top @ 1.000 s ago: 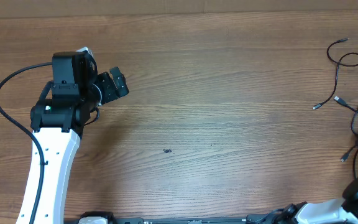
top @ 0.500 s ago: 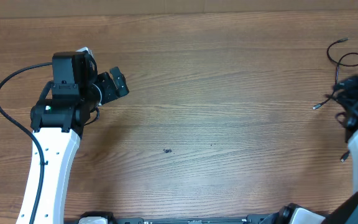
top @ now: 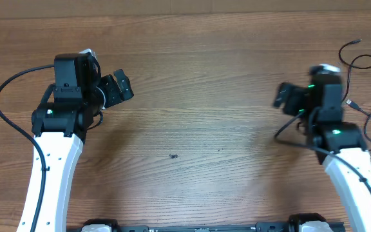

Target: Untangle cables

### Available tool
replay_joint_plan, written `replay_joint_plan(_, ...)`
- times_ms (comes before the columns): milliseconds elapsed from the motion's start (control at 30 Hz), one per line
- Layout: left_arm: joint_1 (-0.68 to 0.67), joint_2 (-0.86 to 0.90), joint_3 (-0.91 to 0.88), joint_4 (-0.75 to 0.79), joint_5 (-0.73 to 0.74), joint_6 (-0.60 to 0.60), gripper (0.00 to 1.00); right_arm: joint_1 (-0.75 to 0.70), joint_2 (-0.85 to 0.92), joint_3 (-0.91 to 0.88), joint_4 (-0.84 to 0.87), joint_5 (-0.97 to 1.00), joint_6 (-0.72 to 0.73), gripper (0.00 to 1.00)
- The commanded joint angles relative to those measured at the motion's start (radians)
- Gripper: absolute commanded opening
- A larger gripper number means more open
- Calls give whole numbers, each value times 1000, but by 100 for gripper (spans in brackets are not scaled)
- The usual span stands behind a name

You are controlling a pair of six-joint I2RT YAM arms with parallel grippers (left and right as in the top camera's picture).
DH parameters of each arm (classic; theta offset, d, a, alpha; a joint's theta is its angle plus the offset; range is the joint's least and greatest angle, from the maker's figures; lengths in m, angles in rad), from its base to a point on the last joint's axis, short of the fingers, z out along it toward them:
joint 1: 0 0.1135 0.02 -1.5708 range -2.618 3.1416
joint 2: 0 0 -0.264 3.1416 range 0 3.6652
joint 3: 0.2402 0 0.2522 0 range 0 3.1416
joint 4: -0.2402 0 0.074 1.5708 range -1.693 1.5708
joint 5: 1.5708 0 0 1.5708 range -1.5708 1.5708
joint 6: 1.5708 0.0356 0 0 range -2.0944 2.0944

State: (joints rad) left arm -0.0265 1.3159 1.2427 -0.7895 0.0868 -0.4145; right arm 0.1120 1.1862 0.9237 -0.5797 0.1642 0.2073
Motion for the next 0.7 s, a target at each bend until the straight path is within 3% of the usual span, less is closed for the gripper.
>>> replay_joint_plan(0,0,4,21,0,10,18,99,100,-14,22,-29,13,-69,100)
replay_joint_plan(200,0,5,21,0,10,19,100,248,-12,22,-55,14,-71,100)
replay_joint_plan(667,0,4,21,0,10,18,100,264,-12,22,-55,14,-71,100)
